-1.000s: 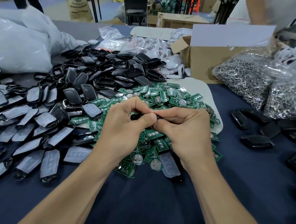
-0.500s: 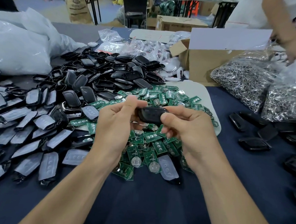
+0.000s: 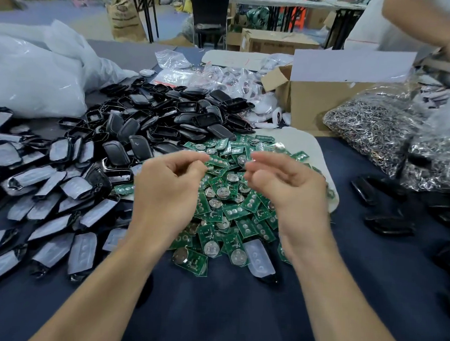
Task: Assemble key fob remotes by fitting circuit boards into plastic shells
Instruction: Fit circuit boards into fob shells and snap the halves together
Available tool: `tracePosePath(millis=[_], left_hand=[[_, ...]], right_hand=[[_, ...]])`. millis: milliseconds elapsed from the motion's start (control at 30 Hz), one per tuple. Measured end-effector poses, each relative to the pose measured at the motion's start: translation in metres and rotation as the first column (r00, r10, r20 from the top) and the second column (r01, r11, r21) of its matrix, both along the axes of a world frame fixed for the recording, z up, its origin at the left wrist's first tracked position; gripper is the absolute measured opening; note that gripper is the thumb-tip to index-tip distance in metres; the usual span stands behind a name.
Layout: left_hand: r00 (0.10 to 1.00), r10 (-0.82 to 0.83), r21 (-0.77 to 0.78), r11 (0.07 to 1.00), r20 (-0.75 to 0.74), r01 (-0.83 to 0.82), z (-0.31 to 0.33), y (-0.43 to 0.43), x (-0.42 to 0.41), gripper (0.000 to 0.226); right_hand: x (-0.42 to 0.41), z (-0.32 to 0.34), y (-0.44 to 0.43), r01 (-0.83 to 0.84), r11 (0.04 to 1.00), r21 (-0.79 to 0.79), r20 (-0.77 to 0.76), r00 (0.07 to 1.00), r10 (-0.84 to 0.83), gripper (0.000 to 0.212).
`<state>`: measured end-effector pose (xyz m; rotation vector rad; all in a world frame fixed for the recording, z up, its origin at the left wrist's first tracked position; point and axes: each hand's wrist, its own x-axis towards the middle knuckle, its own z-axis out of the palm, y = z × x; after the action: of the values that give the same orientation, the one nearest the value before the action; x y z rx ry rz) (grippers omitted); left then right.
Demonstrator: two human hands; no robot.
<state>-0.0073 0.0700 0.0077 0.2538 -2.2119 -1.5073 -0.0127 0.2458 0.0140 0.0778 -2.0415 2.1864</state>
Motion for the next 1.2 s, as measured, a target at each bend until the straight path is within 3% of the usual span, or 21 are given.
tracePosePath(millis=[33, 67, 100, 167, 233, 333, 433, 567, 633, 767, 833, 900, 1033, 1133, 1200], left_hand=[[0.999, 0.04, -0.074, 0.996, 0.011, -0.039, 0.001, -0.006, -0.002, 0.027], [0.996, 0.08, -0.166, 0.983, 0.029, -0.074, 0.003, -0.012, -0.003, 0.028], [0.991, 0.121, -0.271, 0.957, 0.052, -0.102, 0.005, -0.018, -0.004, 0.031], [0.979, 0.18, -0.416, 0.901, 0.098, -0.124, 0.007, -0.027, -0.006, 0.038], [0.965, 0.21, -0.437, 0.891, 0.155, -0.123, 0.006, -0.029, -0.008, 0.043], [0.963, 0.2, -0.458, 0.884, 0.182, -0.097, 0.005, -0.029, -0.011, 0.044], [0.974, 0.163, -0.498, 0.865, 0.159, -0.063, 0.005, -0.034, -0.02, 0.046], [0.966, 0.155, -0.582, 0.813, 0.206, -0.006, 0.006, -0.048, -0.048, 0.052], [0.955, 0.129, -0.64, 0.764, 0.268, 0.077, 0.009, -0.057, -0.069, 0.055], [0.889, 0.126, -0.741, 0.611, 0.44, 0.28, 0.019, -0.073, -0.108, 0.062], [0.875, 0.19, -0.818, 0.484, 0.446, 0.311, 0.023, -0.077, -0.12, 0.061], [0.876, 0.206, -0.836, 0.453, 0.435, 0.309, 0.023, -0.08, -0.129, 0.059], [0.926, 0.21, -0.799, 0.585, 0.314, 0.139, 0.021, -0.084, -0.129, 0.043], [0.955, 0.25, -0.723, 0.688, 0.161, -0.058, 0.025, -0.082, -0.109, 0.028], [0.972, 0.196, -0.51, 0.854, 0.133, -0.102, 0.031, -0.072, -0.092, 0.014]], right_hand=[[0.003, -0.003, -0.009, 0.041, 0.955, 0.295, -0.055, 0.998, -0.026, 0.037], [0.006, -0.007, -0.016, 0.054, 0.85, 0.524, -0.087, 0.996, -0.009, 0.046], [0.007, -0.011, -0.022, 0.027, 0.742, 0.669, -0.063, 0.998, 0.02, 0.056], [0.007, -0.017, -0.032, -0.064, 0.58, 0.812, 0.022, 0.997, 0.078, 0.062], [0.005, -0.019, -0.036, -0.047, 0.505, 0.862, -0.009, 0.994, 0.109, 0.048], [0.005, -0.017, -0.034, 0.04, 0.627, 0.778, -0.067, 0.998, 0.019, 0.027], [0.005, -0.019, -0.033, 0.041, 0.675, 0.737, -0.021, 0.999, -0.037, 0.025], [0.005, -0.015, -0.03, 0.141, 0.762, 0.632, -0.084, 0.99, -0.113, 0.026], [0.005, -0.013, -0.029, 0.159, 0.813, 0.56, -0.099, 0.987, -0.125, 0.035], [0.004, -0.011, -0.026, 0.19, 0.932, 0.31, -0.108, 0.981, -0.164, 0.024], [0.002, -0.01, -0.023, 0.193, 0.952, 0.238, -0.075, 0.981, -0.18, 0.024], [0.001, -0.01, -0.021, 0.134, 0.977, 0.164, -0.02, 0.991, -0.133, 0.029], [0.0, -0.011, -0.018, -0.02, 0.988, 0.15, 0.049, 0.999, 0.013, 0.044], [0.0, -0.011, -0.02, -0.048, 0.994, 0.094, 0.084, 0.996, 0.04, 0.028], [-0.001, -0.013, -0.022, 0.003, 0.994, 0.109, 0.064, 0.998, -0.01, 0.015]])
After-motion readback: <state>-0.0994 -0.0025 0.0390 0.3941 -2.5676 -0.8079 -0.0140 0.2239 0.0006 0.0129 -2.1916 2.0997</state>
